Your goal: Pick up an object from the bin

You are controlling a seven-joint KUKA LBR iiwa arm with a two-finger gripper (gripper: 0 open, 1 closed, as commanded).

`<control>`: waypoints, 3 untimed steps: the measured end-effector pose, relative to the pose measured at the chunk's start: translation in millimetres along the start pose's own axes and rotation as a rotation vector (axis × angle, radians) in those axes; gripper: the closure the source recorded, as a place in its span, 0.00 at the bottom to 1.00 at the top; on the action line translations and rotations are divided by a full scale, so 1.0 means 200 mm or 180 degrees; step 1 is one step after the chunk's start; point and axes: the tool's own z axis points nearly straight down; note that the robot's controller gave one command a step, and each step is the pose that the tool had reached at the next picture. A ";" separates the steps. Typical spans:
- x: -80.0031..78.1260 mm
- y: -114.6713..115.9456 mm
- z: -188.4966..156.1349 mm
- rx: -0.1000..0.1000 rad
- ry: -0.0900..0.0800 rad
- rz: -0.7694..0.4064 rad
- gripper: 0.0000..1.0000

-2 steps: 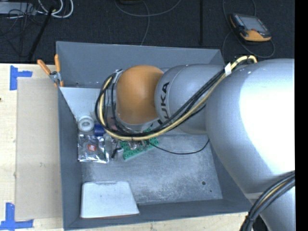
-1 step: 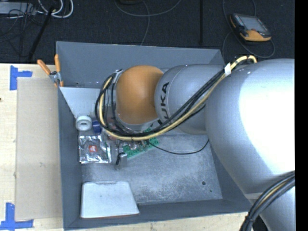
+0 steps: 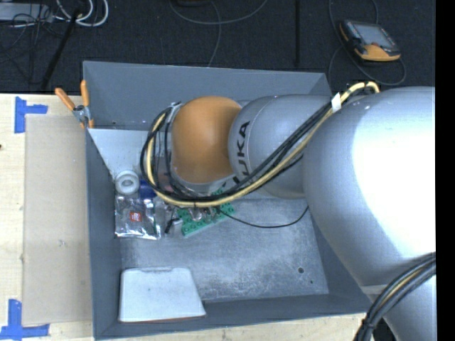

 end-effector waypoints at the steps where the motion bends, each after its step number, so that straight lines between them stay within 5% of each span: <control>1: 0.10 0.02 -0.42 0.0000 -0.0024 0.0381 1.00; 2: 0.11 0.02 -0.40 0.0001 -0.0005 0.0382 0.00; 3: -0.04 0.05 -0.22 0.0002 -0.0002 -0.0418 0.00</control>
Offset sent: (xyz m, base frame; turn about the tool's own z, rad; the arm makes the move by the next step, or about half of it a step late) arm -0.0223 -0.0038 0.0796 0.1191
